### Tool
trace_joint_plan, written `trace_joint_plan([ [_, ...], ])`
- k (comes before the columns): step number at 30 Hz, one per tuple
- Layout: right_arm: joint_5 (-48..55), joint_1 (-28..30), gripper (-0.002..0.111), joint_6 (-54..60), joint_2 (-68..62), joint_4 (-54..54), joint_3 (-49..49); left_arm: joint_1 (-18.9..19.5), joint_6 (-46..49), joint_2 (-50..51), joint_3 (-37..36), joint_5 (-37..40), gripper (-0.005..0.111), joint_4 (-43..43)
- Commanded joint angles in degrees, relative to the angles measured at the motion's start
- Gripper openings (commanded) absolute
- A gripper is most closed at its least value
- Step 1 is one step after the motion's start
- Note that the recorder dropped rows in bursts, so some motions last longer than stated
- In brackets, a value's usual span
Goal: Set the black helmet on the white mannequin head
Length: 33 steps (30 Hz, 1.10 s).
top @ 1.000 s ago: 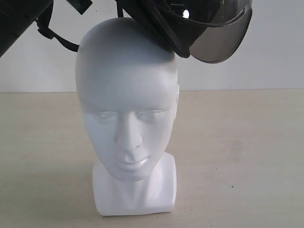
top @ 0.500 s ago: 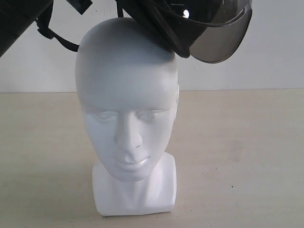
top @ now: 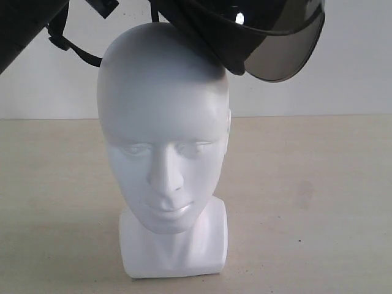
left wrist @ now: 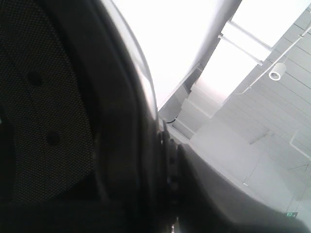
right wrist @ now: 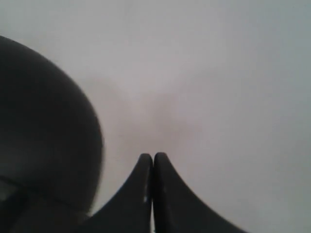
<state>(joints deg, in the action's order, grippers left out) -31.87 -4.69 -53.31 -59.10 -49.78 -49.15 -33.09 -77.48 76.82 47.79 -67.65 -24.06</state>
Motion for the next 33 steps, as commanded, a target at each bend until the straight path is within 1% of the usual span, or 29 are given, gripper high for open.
trace_joint_plan([
  [1,-7.0,0.1,0.0,-17.7,-5.0,-22.2,-11.1,0.0,1.3,-1.1,0.2,-2.3,0.004,0.5],
  [4,-7.6,0.1,0.0,-24.2,-6.3,-31.6,-17.5,0.0,1.3,-1.1,0.2,-2.3,0.004,0.2],
  [8,-14.2,0.1,0.0,-37.7,-7.9,-49.5,-24.7,0.0,1.3,-1.1,-0.3,-2.3,0.004,-0.1],
  [10,-15.3,0.3,0.0,-42.2,-8.6,-50.2,-27.0,0.0,1.3,-1.1,-0.8,-2.3,0.004,-0.1],
  [14,-17.1,2.8,0.0,-42.9,-9.0,-50.2,-29.0,0.0,1.3,-1.1,-1.4,-2.3,0.004,0.3],
  [19,-26.6,6.5,0.0,-45.4,-10.0,-50.2,-29.0,0.0,2.3,-1.1,-1.4,-2.3,0.004,0.5],
  [24,-30.8,7.0,0.0,-47.1,-14.1,-50.2,-29.0,0.0,2.6,-1.1,-1.9,-2.3,0.004,0.4],
  [28,-30.5,7.0,0.0,-46.0,-16.7,-50.2,-29.0,0.0,2.6,-1.1,-3.7,-2.3,0.004,0.9],
  [30,-28.0,7.0,0.0,-45.4,-17.0,-50.2,-29.4,0.0,2.6,-1.1,-4.1,-2.3,0.004,1.1],
  [33,-28.0,7.0,0.0,-45.0,-17.0,-50.2,-30.4,0.0,3.5,-1.1,-4.1,-2.3,0.004,1.1],
])
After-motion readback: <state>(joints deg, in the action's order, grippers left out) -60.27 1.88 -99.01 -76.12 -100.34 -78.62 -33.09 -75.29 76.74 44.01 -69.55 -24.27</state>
